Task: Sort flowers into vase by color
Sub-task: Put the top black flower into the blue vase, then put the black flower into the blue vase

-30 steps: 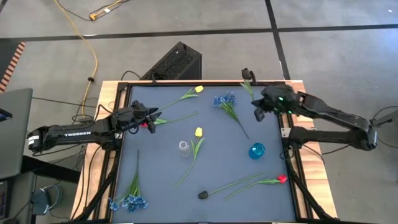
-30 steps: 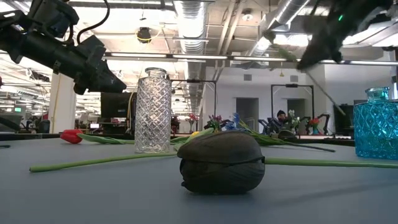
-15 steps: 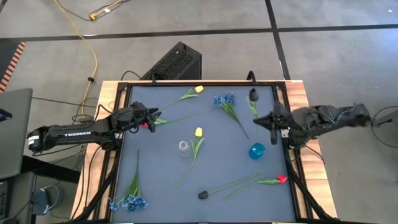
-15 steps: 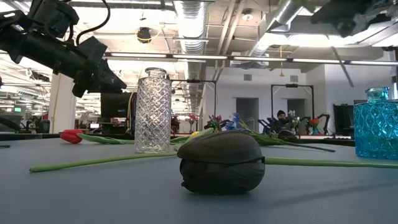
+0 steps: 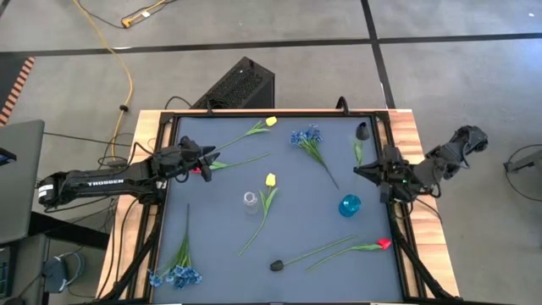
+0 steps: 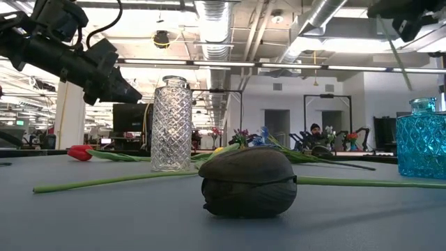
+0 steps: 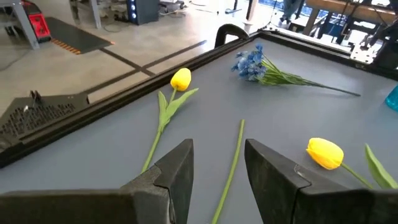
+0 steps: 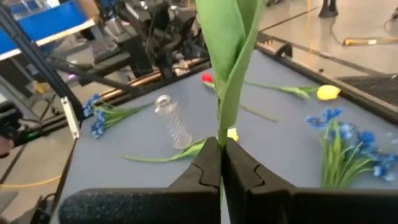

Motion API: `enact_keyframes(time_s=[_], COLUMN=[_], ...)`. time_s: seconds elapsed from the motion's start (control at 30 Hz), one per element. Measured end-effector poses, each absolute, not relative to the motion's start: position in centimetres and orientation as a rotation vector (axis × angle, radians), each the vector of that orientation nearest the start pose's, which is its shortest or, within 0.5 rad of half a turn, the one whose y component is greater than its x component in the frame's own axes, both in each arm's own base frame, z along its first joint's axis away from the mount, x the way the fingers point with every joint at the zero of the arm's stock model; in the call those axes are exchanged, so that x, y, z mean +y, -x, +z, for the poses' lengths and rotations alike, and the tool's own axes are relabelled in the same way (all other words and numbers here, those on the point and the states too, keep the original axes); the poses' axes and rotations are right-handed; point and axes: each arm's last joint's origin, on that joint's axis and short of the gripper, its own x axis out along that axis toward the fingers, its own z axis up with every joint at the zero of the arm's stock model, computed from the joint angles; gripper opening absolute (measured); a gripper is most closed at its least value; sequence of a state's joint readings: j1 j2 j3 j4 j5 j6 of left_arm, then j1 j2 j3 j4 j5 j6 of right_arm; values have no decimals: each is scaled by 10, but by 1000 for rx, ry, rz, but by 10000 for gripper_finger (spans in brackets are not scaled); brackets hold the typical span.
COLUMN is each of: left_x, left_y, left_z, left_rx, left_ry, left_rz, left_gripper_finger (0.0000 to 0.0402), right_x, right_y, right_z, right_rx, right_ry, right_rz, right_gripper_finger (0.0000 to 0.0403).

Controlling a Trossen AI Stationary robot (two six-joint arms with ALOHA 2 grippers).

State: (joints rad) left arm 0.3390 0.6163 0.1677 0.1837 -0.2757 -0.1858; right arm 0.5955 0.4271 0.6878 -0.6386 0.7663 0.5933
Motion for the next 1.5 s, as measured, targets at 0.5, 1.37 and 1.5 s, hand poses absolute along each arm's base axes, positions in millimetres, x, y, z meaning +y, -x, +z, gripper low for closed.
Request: enact_keyframes(time_s=[0.5,1.37,1.5], left_x=[55,55,55], left_y=[-133,-133,-133], left_z=[179,179,179], left_rx=[210,213,213], left_ry=[187,181,181], left_rz=[635,634,634], left_gripper_finger=[132,132,132], right_x=[30,40,40], right_y=[-80,-84,-81], right_z=[282,274,291], right_rx=[320,454,447], right_ry=[-373,-583,-705], right_rz=[-336,-174,-119], right_gripper_finger=[26,200,211])
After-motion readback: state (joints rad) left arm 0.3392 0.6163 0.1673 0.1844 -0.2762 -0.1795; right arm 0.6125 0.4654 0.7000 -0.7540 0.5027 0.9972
